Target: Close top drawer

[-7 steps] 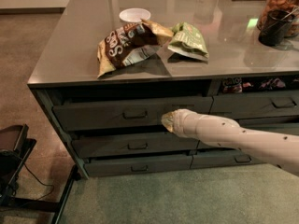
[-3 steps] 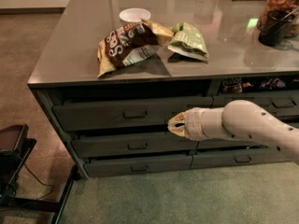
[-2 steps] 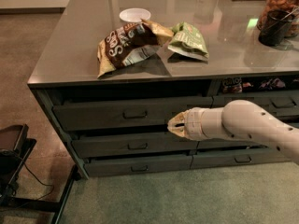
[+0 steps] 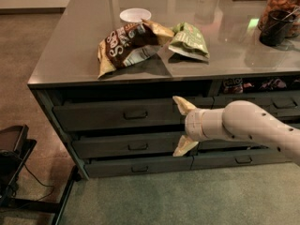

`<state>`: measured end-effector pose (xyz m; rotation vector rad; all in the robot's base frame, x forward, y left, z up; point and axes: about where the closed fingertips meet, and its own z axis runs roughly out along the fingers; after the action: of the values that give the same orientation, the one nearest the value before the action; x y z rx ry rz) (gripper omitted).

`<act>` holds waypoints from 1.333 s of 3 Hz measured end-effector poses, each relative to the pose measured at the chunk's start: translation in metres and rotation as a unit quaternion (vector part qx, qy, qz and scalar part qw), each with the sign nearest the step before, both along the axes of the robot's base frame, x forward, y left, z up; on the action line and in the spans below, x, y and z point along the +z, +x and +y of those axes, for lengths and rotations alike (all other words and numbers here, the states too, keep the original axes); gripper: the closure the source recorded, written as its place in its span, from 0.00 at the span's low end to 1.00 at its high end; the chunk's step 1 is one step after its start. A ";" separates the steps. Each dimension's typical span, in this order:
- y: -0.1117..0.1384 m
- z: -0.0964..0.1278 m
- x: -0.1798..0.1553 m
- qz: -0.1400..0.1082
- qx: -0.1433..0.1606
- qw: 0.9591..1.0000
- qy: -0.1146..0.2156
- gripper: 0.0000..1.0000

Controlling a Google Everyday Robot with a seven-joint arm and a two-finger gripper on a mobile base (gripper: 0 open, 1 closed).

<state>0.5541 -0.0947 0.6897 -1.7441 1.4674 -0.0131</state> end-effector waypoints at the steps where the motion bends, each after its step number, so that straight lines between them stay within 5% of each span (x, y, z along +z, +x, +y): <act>1: 0.000 0.000 0.000 0.000 0.000 1.000 0.000 0.00; 2: -0.001 -0.022 0.010 -0.010 -0.022 0.999 -0.048 0.00; 3: -0.004 -0.074 0.048 -0.038 -0.071 0.990 -0.113 0.00; 4: -0.017 -0.147 0.112 -0.076 -0.138 0.971 -0.181 0.00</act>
Offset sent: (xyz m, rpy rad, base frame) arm -0.0038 -0.0744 0.0360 -0.3049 -0.0646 -0.1450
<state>0.5372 -0.2419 0.8021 -1.7575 1.6547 -0.5813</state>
